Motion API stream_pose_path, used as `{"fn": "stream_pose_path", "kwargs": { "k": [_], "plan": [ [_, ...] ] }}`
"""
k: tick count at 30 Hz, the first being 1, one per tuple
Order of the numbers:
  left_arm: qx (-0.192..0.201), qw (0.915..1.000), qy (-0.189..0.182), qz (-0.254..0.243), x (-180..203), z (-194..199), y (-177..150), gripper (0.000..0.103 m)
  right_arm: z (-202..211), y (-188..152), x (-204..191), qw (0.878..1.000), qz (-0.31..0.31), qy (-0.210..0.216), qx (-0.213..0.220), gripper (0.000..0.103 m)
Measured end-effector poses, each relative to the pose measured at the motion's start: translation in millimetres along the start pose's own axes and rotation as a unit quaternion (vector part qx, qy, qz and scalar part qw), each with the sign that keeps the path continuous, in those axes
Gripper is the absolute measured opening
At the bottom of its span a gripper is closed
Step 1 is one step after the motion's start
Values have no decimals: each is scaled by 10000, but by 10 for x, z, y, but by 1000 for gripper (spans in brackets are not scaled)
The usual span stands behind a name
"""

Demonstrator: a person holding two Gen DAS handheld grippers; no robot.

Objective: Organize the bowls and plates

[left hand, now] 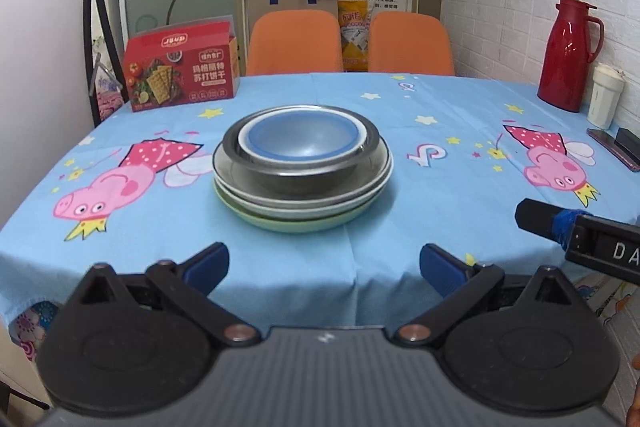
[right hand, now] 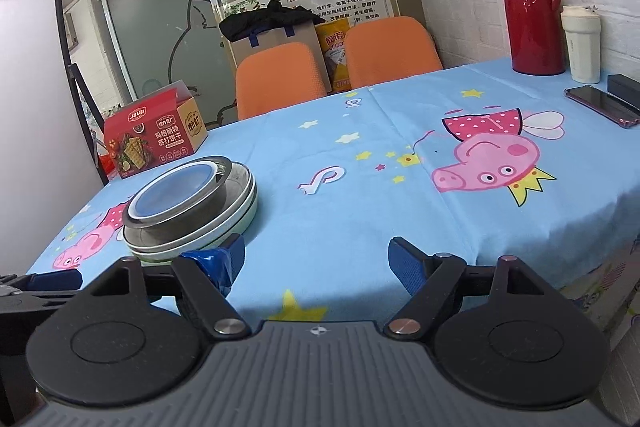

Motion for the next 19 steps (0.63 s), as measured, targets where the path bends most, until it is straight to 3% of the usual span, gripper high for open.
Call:
{"fn": "stream_pose_path", "kwargs": {
  "k": [7, 19],
  "plan": [
    [71, 9999, 133, 1, -29, 186, -208, 100, 189, -189, 5, 9996, 198, -174, 74, 66],
    [163, 9997, 112, 125, -82, 185, -195, 100, 167, -251, -58, 9994, 315, -116, 24, 66]
  ]
}}
Point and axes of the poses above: each gripper's, at about its wrist camera, not at the fingertips, and z roughly against the way its jaws point, x to its right, y to its top, the point moved 9 cm from there along -z, roughly the way its jaws point, and after that the axes turned 4 degrees about y, right-handed, at the moved point
